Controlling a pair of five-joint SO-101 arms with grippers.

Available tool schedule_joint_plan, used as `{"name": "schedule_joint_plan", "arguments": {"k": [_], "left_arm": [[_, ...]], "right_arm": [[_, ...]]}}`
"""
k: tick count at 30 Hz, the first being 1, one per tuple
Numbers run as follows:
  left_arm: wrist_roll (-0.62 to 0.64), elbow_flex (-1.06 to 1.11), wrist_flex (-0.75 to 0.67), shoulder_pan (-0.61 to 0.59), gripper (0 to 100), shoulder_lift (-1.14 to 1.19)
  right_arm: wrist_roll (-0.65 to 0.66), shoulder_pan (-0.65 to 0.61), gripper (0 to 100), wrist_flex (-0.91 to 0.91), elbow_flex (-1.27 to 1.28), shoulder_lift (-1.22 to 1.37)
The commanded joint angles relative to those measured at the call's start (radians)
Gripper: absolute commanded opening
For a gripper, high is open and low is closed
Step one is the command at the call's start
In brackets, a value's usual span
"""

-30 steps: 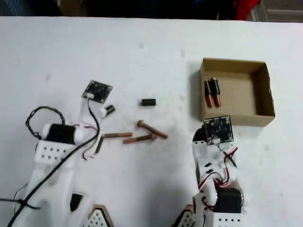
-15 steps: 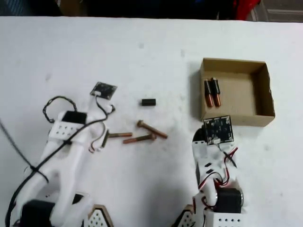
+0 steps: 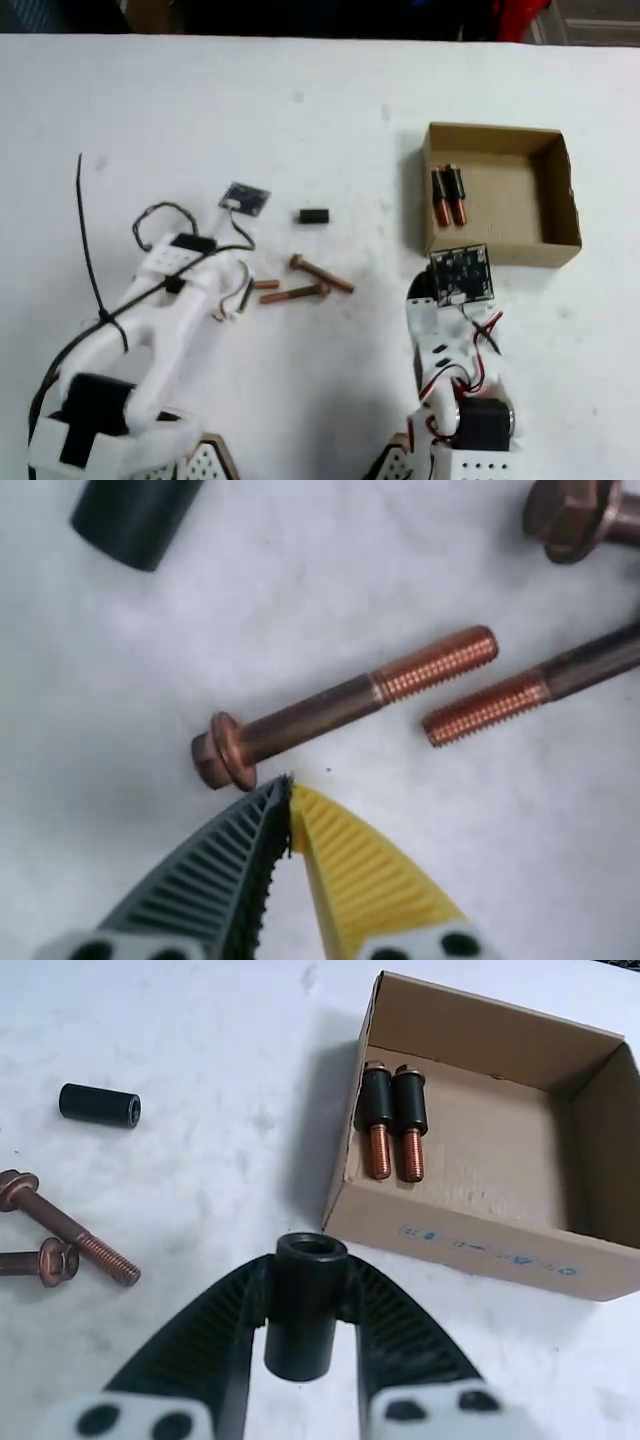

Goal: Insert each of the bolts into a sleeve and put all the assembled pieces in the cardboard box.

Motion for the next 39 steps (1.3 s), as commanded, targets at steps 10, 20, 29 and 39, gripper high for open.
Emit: {"name": "schedule_joint_plan", "arguments": {"k": [10, 20, 29, 39], "left_arm": [[0.11, -0.054, -0.229, -0.002, 2, 0.07], [0.367, -0.123, -0.195, -0.002, 12, 0.076], [0.537, -0.126, -0.189, -0.002, 24, 0.076], [0.647, -0.133, -0.259, -0.004, 24, 0.077]], "right_arm": [[-0.011, 0.012, 1.7, -0.025, -0.006, -0.012], [-0.011, 0.01, 1.7, -0.025, -0.006, -0.012], [-0.011, 0.012, 1.7, -0.051, 0.018, -0.012], [0.051, 0.007, 1.7, -0.081, 0.048, -0.012]]}}
